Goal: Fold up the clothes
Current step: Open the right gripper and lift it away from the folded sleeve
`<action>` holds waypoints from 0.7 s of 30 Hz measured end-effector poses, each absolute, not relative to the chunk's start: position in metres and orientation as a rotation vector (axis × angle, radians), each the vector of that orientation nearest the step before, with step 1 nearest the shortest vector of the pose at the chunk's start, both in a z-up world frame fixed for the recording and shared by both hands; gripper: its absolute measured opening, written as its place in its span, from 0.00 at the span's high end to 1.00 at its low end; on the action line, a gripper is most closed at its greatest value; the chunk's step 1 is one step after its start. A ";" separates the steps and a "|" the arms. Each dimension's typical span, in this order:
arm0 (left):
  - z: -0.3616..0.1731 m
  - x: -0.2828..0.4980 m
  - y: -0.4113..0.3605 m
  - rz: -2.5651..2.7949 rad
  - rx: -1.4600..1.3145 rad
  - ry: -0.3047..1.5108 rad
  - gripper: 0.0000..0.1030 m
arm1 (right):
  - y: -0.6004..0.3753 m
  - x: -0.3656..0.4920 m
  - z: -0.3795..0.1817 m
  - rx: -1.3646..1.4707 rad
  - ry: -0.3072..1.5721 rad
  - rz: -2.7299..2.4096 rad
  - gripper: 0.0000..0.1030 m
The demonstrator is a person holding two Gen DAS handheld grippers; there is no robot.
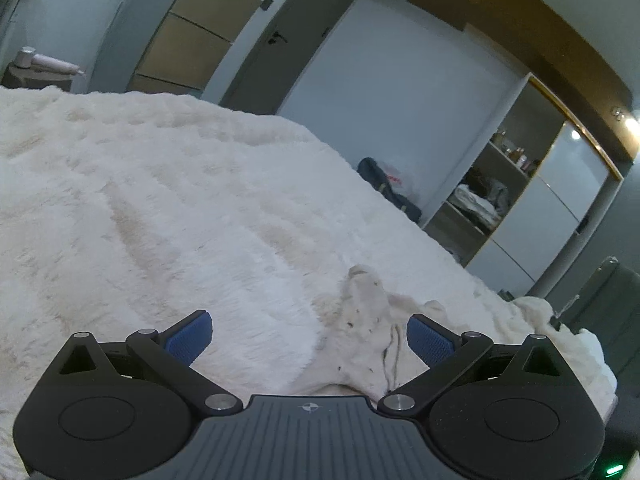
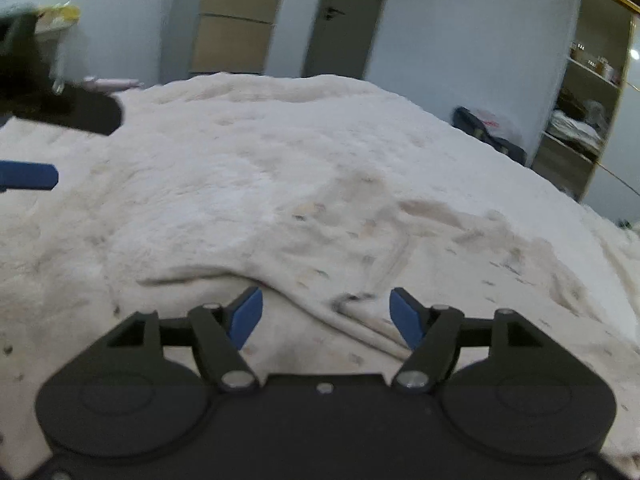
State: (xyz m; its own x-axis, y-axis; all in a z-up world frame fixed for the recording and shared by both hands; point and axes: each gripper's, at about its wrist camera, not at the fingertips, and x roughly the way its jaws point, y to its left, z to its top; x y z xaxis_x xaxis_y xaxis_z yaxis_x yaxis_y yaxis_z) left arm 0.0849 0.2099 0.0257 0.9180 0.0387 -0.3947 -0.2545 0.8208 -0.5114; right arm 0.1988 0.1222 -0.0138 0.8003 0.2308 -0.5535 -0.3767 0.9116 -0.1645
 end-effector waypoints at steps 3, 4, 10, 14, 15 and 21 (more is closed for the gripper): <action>0.023 0.087 0.207 0.130 -0.569 0.405 0.00 | 0.071 0.181 0.008 -0.186 0.587 0.268 0.30; 0.022 0.087 0.206 0.122 -0.564 0.414 0.00 | 0.052 0.170 0.011 -0.172 0.596 0.236 0.30; 0.011 0.087 0.198 0.126 -0.568 0.447 0.00 | -0.077 0.079 0.018 -0.023 0.677 0.023 0.23; 0.003 0.082 0.184 0.151 -0.469 0.441 0.00 | -0.131 0.031 0.005 0.028 0.706 -0.073 0.21; 0.002 0.081 0.183 0.141 -0.438 0.445 0.00 | -0.145 0.015 0.001 0.054 0.720 -0.092 0.21; 0.024 0.051 0.207 0.062 -0.405 0.519 0.00 | -0.192 -0.043 -0.013 0.130 0.767 -0.115 0.20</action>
